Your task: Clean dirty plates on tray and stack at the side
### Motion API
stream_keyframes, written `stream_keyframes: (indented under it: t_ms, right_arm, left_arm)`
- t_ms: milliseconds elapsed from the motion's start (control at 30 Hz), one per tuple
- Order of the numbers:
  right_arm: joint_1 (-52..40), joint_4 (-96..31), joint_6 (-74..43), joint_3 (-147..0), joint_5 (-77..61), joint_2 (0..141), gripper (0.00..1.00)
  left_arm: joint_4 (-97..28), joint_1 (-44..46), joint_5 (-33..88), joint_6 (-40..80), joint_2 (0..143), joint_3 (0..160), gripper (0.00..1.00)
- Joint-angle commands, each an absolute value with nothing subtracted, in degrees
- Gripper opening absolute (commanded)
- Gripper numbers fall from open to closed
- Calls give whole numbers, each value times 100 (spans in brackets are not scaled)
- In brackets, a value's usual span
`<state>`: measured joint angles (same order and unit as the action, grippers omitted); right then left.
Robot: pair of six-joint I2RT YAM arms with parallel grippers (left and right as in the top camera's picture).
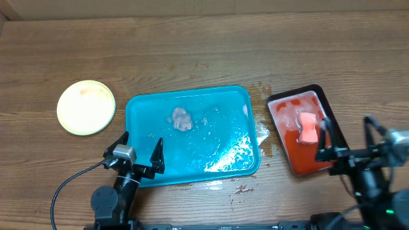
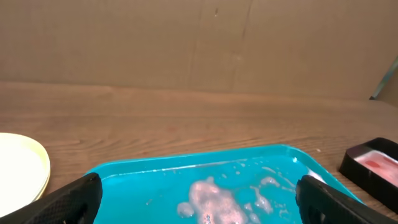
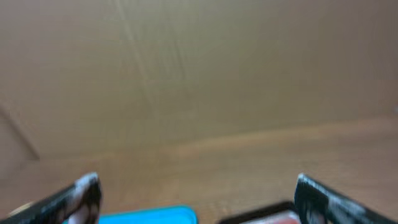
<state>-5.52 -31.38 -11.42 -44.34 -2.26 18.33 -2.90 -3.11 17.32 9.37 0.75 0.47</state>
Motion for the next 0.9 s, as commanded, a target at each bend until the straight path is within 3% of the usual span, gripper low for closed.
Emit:
stream_keyframes:
  t_ms: [0,200,500,700,867]
  right_arm:
    - [-451,-2364,-1584,-3280,-650,1205,100]
    - [-399,-714,-1918,-1581,-926,412,100]
    - [-399,148,-1885,-517,-1022,16,100]
    - [-399,917,-1022,-49,-1487,16,100]
    - [-399,770,-467,-45,-1555,16,100]
  left_arm:
    - [-294,-346,1699,1031,23,27,100]
    - [-294,-346,1699,1031,23,27,100]
    - [-294,-346,1699,1031,23,27,100]
    - [-294,-346,1699,1031,23,27,100]
    - [-294,-346,1699,1031,23,27,100]
